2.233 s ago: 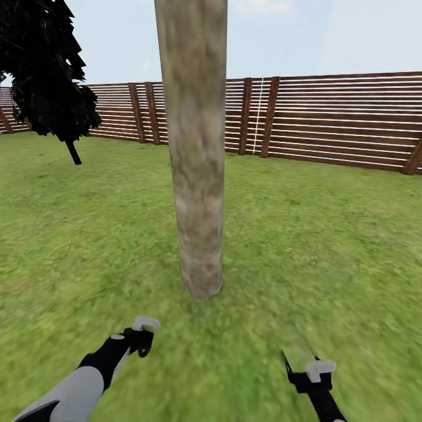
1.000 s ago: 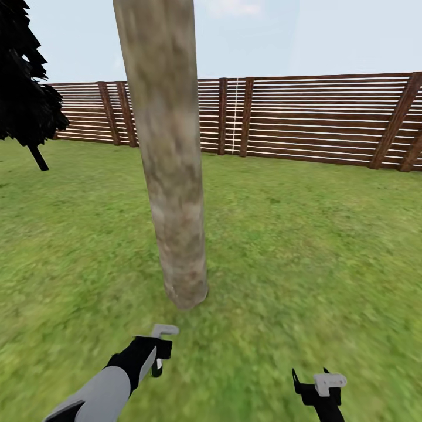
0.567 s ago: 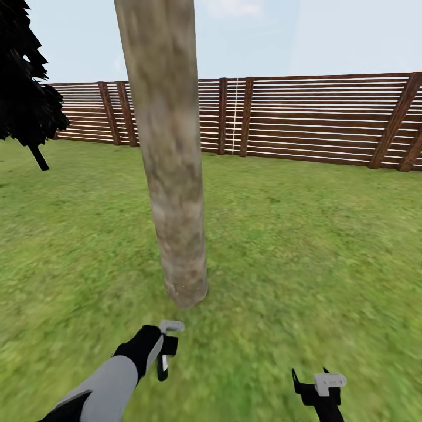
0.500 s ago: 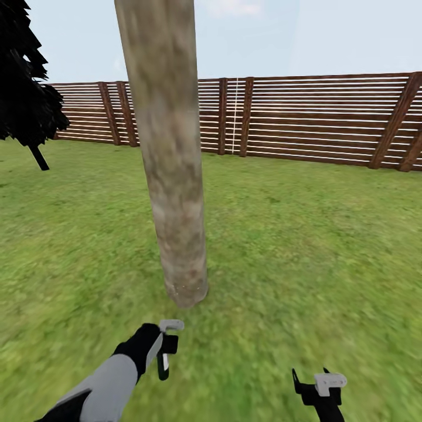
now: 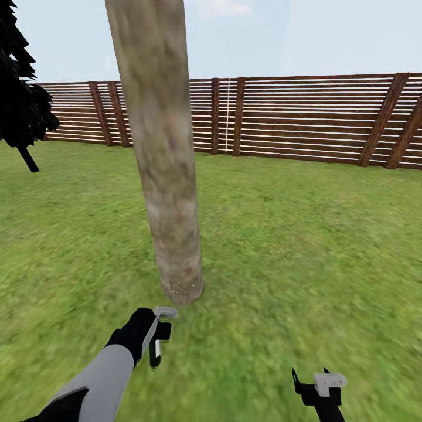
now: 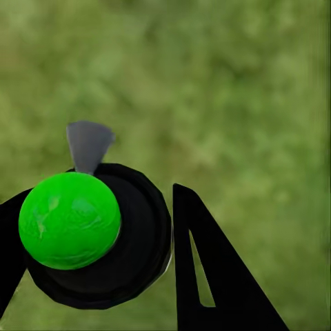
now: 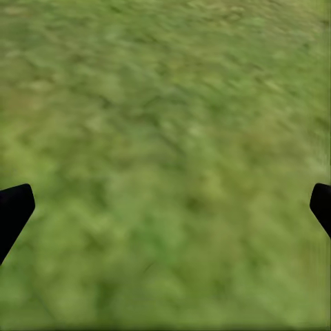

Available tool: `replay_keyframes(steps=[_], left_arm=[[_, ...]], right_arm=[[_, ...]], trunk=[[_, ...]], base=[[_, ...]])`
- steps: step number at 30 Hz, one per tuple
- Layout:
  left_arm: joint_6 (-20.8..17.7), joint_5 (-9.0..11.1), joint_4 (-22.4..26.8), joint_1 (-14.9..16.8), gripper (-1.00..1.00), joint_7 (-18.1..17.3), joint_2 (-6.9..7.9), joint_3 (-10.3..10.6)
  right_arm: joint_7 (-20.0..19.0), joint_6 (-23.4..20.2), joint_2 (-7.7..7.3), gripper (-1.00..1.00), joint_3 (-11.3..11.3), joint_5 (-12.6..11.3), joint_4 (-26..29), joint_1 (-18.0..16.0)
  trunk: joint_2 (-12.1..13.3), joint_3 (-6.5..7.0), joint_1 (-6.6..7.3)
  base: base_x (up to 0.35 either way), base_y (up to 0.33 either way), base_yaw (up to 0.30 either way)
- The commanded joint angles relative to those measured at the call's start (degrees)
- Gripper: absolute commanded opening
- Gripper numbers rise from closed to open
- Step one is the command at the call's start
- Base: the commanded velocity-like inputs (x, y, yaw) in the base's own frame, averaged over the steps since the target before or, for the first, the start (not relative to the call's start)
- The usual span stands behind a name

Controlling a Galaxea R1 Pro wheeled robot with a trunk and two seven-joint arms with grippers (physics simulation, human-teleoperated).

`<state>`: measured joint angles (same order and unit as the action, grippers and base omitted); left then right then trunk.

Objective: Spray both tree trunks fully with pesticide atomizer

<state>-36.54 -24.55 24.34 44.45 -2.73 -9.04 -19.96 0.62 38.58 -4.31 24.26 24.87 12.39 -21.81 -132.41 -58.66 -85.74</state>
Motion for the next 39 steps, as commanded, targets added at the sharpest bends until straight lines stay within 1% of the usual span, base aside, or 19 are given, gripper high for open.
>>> replay_keyframes(steps=[1, 4, 6, 8, 10, 12, 14, 18, 19, 21, 23, 25, 27, 30, 32, 33, 34, 36, 39], left_arm=[[-0.01, -0.01, 0.06, 0.23, -1.0, 0.0, 0.16, 0.14], [-0.12, -0.18, 0.16, 0.47, -1.0, -0.07, 1.05, 0.56], [-1.08, -0.1, 0.18, 0.46, -1.0, -0.11, 2.2, 0.55], [-1.55, -0.07, 0.14, 0.42, -1.0, -0.15, 2.27, 0.75], [-1.71, 0.0, 0.05, 0.28, -1.0, -0.29, 1.69, 3.34], [-1.77, 0.05, 0.02, 0.09, -1.0, -2.29, 0.76, 6.61], [-1.83, 0.0, 0.07, 0.15, -1.0, -5.43, 0.46, 7.98], [-2.3, 0.03, 1.25, 0.48, -1.0, -6.4, 1.8, 8.07], [-3.73, 0.13, 3.5, 0.47, -1.0, -6.47, 3.09, 7.97], [-5.37, 0.14, 6.23, 0.17, -1.0, -6.49, 3.72, 8.05], [-5.92, 0.12, 7.75, -0.11, -1.0, -6.5, 3.19, 8.22], [-6.08, 0.12, 8.25, -0.15, -1.0, -6.5, 0.99, 8.26], [-6.02, 0.11, 8.39, 0.03, -1.0, -6.5, 0.21, 8.56], [-6.15, 0.11, 8.63, 0.48, -1.0, -6.5, 0.64, 8.91], [-6.53, 0.0, 10.94, 0.53, -1.0, -6.5, 1.43, 8.73], [-7.4, 0.07, 12.35, 0.54, -1.0, -6.5, 2.11, 8.66], [-10.09, 0.16, 14.2, 0.56, -1.0, -6.5, 2.77, 8.63], [-13.12, 0.19, 15.99, 0.55, -1.0, -6.5, 2.32, 8.93], [-14.4, 0.24, 17.47, 0.64, -1.0, -6.56, -0.18, 9.13]], right_arm=[[0.0, 0.0, 0.0, 1.0, 0.0, 0.0, 0.0, -0.02], [0.0, 0.0, 0.0, 1.0, 0.0, 0.0, -0.01, -0.02], [0.0, 0.0, 0.0, 1.0, 0.0, 0.0, -0.01, -0.02], [0.0, 0.0, 0.0, 1.0, 0.0, 0.0, -0.01, -0.01], [0.0, 0.0, 0.0, 1.0, 0.0, 0.0, -0.03, 0.0], [0.0, 0.0, 0.0, 1.0, 0.0, 0.0, -0.03, -0.01], [0.0, 0.0, 0.0, 1.0, 0.0, 0.0, -0.06, -0.01], [0.0, 0.0, 0.0, 1.0, 0.0, 0.0, -0.09, -0.01], [0.0, 0.0, 0.0, 1.0, 0.0, 0.0, -0.09, -0.02], [0.0, 0.0, 0.0, 1.0, 0.0, 0.0, -0.09, -0.01], [0.0, 0.0, 0.0, 1.0, 0.0, 0.0, -0.09, -0.02], [0.0, 0.0, 0.0, 1.0, 0.0, 0.0, -0.08, -0.02], [0.0, 0.0, 0.0, 1.0, 0.0, 0.0, -0.09, -0.03], [0.0, 0.0, 0.0, 1.0, 0.0, 0.0, -0.09, -0.03], [0.0, 0.0, 0.0, 1.0, 0.0, 0.0, -0.09, -0.06], [0.0, 0.0, 0.0, 1.0, 0.0, 0.0, -0.09, -0.05], [0.0, 0.0, 0.0, 1.0, 0.0, 0.0, -0.09, -0.06], [0.0, 0.0, 0.0, 1.0, 0.0, 0.0, -0.09, -0.02], [-0.08, 0.0, 0.0, 1.0, 0.0, 0.01, -0.09, -0.02]], trunk=[[0.0, 0.0, 0.0], [0.0, 0.0, 0.0], [0.0, 0.0, 0.0], [0.0, 0.0, 0.0], [0.0, 0.0, 0.0], [0.0, 0.0, 0.0], [0.0, 0.0, 0.0], [0.0, 0.0, 0.0], [0.0, 0.0, 0.0], [0.0, 0.0, 0.0], [0.0, 0.0, 0.0], [0.0, 0.0, 0.0], [0.0, 0.0, 0.0], [0.0, 0.0, 0.0], [0.0, 0.0, 0.0], [0.0, 0.0, 0.0], [0.0, 0.0, 0.0], [0.0, 0.0, 0.0], [0.0, 0.0, 0.0]], base=[[-0.003, 0.001, -0.001], [-0.001, 0.0, 0.0], [0.0, 0.0, 0.0], [0.0, 0.0, 0.0], [0.0, 0.0, 0.0], [0.0, 0.0, 0.0], [0.0, 0.0, 0.0], [0.0, 0.0, 0.0], [0.0, 0.0, 0.0], [0.0, 0.0, 0.0], [0.0, 0.0, 0.0], [-0.1, 0.0, 0.0], [-0.261, 0.0, 0.0], [-0.073, 0.0, 0.0], [-0.008, 0.0, 0.0], [-0.003, 0.0, 0.0], [-0.001, 0.0, 0.0], [0.0, 0.0, 0.0], [0.0, 0.0, 0.0]])
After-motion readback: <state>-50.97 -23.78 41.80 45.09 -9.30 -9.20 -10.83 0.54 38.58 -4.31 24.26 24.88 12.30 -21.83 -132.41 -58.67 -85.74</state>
